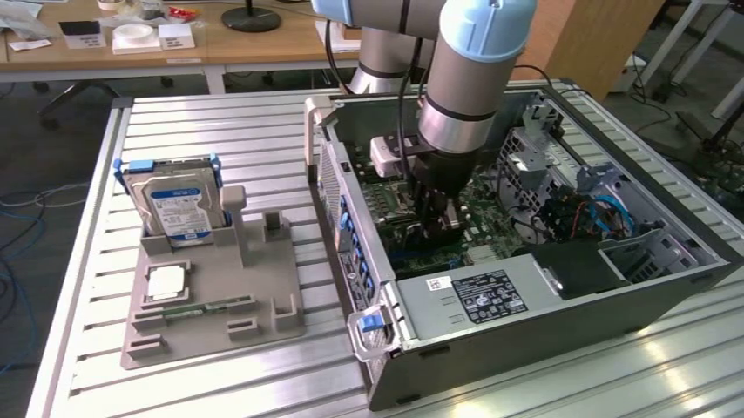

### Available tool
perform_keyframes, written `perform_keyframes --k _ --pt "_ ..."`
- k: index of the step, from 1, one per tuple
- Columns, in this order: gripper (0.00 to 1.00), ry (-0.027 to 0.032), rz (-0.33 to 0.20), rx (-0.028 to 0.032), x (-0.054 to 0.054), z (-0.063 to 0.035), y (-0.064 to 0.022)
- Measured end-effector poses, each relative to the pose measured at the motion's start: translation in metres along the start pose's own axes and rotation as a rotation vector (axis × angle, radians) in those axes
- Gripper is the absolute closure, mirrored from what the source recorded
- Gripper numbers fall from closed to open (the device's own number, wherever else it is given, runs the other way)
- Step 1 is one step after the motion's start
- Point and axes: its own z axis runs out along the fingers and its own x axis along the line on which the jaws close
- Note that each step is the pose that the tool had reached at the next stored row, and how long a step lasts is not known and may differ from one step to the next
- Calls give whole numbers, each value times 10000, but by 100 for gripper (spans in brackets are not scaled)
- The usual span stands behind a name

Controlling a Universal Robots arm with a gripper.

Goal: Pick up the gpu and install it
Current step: 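Insert the gpu into the slot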

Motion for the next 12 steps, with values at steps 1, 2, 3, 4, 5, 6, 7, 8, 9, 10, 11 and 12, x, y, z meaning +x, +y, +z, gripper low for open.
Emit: perform_keyframes --k 1,2,3,4,5,6,7,8,9,10,11,12 --pt "73 -1 1 11 -1 2 -1" --pt "67 6 1 12 0 1 -1" --pt "61 17 -4 6 1 -4 -3" --pt "61 21 -5 5 2 -5 -3" --pt "55 20 -5 5 2 -5 -3" --pt "55 21 -6 5 2 -5 -3" --pt "48 21 -6 5 2 -5 -3" --pt "48 20 -5 4 2 -5 -3" --pt "48 22 -6 3 2 -8 -3" --pt "48 25 -5 2 2 -22 -3" --pt "48 22 -5 4 2 -39 -4" --pt "48 22 -5 4 2 -63 -4"
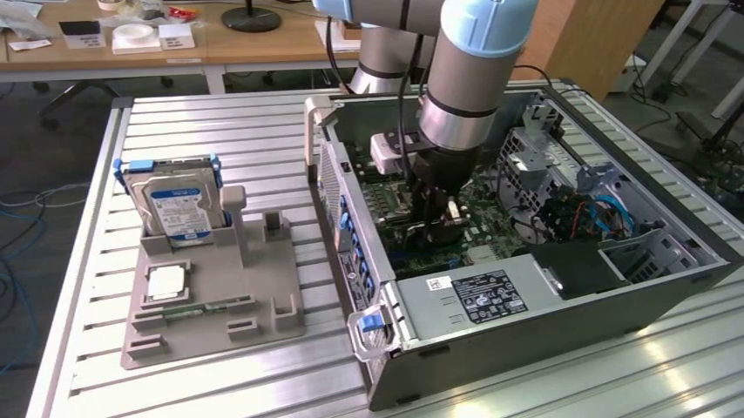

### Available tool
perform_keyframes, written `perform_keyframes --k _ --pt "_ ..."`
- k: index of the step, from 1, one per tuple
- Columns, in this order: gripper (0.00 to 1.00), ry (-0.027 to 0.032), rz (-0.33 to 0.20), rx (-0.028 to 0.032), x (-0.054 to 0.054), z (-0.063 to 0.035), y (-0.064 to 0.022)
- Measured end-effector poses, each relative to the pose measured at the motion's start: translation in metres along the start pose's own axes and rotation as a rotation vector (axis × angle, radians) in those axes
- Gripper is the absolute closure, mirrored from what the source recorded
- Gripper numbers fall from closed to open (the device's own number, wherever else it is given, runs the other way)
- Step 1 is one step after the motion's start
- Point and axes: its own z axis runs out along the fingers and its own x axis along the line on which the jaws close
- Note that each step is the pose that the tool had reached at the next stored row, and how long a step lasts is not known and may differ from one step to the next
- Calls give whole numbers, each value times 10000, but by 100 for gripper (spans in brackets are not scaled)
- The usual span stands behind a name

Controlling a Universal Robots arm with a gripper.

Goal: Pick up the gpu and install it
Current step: 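Insert the gpu into the slot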

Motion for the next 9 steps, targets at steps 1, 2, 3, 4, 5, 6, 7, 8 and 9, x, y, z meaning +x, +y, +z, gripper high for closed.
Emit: perform_keyframes --k 1,2,3,4,5,6,7,8,9 --pt "48 0 0 0 -1 -29 0" --pt "48 -1 0 1 -1 -58 -1" --pt "48 0 0 0 -1 -88 -2" --pt "48 -1 0 0 -2 -120 -2" --pt "48 -1 0 0 -2 -151 -3" --pt "48 -2 0 1 -2 -183 -3" --pt "48 0 0 0 -3 -216 -4" --pt "48 0 -1 -1 -3 -251 -4" --pt "48 -1 0 0 -3 -283 -5"
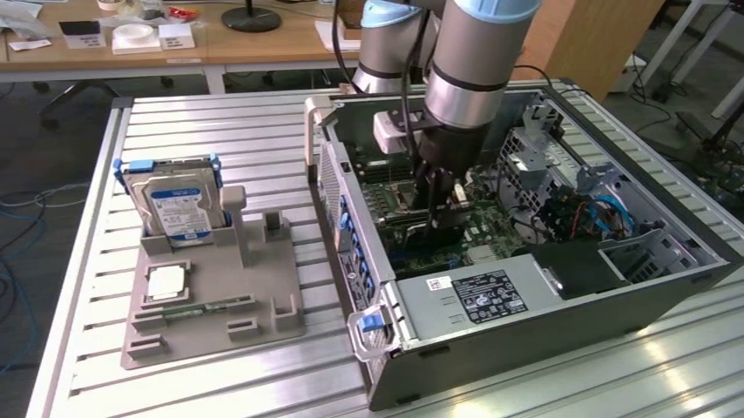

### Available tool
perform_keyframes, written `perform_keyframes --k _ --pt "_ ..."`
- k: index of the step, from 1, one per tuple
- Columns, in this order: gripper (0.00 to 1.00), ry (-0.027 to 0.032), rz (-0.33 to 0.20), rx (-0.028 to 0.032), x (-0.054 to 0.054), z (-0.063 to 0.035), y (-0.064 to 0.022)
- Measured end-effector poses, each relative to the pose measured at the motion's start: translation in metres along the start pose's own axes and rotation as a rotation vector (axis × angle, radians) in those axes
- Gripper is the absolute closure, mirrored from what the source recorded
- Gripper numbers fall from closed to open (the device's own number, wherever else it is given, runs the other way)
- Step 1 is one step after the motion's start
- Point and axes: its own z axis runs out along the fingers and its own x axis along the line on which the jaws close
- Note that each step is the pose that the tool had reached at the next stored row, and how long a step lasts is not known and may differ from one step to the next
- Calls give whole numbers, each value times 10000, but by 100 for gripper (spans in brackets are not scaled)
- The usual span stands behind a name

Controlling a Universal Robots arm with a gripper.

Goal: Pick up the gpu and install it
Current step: 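Insert the gpu into the slot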

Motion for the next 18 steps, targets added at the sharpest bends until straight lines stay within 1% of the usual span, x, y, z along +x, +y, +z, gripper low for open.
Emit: perform_keyframes --k 4,6,13,15,18 --pt "48 -1 0 2 -1 -120 -2" --pt "48 0 0 2 -2 -158 -3" --pt "48 1 -1 2 -2 -176 -3" --pt "48 2 0 2 -2 -202 -3" --pt "48 0 0 3 -3 -271 -5"
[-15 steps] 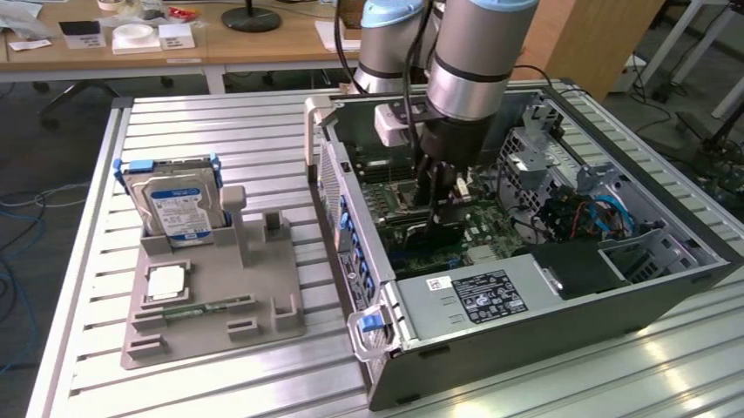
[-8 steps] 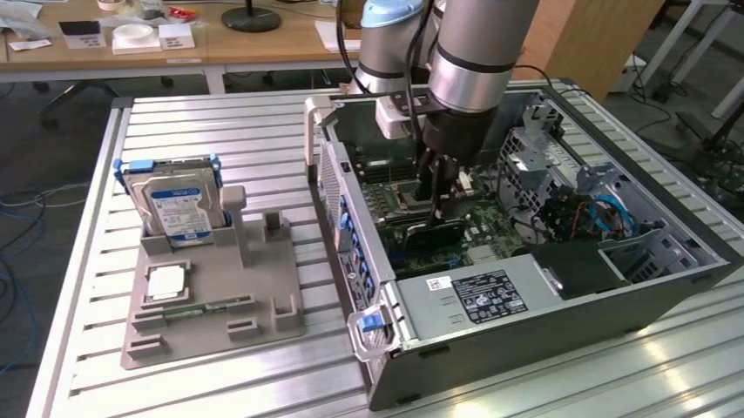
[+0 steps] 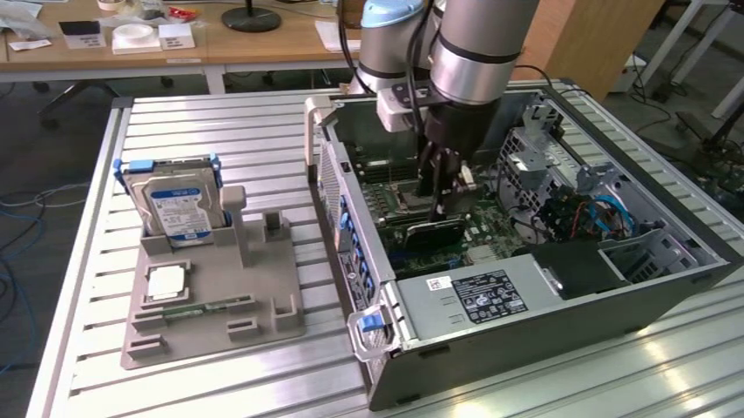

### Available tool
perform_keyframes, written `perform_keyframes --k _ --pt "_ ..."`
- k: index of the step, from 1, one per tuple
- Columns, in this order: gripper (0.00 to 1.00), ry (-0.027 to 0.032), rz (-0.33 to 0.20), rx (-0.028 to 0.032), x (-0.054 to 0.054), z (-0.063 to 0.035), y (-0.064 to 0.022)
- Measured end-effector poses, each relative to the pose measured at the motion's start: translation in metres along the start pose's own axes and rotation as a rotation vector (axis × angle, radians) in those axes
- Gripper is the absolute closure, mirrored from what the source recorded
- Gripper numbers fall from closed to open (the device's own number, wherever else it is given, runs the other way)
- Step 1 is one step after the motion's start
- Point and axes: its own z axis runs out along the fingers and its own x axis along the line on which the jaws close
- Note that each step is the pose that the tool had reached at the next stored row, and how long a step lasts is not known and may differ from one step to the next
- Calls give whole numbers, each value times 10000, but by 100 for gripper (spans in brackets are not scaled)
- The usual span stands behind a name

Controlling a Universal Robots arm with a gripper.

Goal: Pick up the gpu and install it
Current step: 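Insert the gpu into the slot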

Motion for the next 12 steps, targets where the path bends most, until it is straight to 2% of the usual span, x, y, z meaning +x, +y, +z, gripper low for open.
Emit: perform_keyframes --k 3,9,12 --pt "48 -1 0 1 -1 -66 -1" --pt "48 0 0 0 -1 -78 -1" --pt "48 0 0 1 -2 -118 -2"
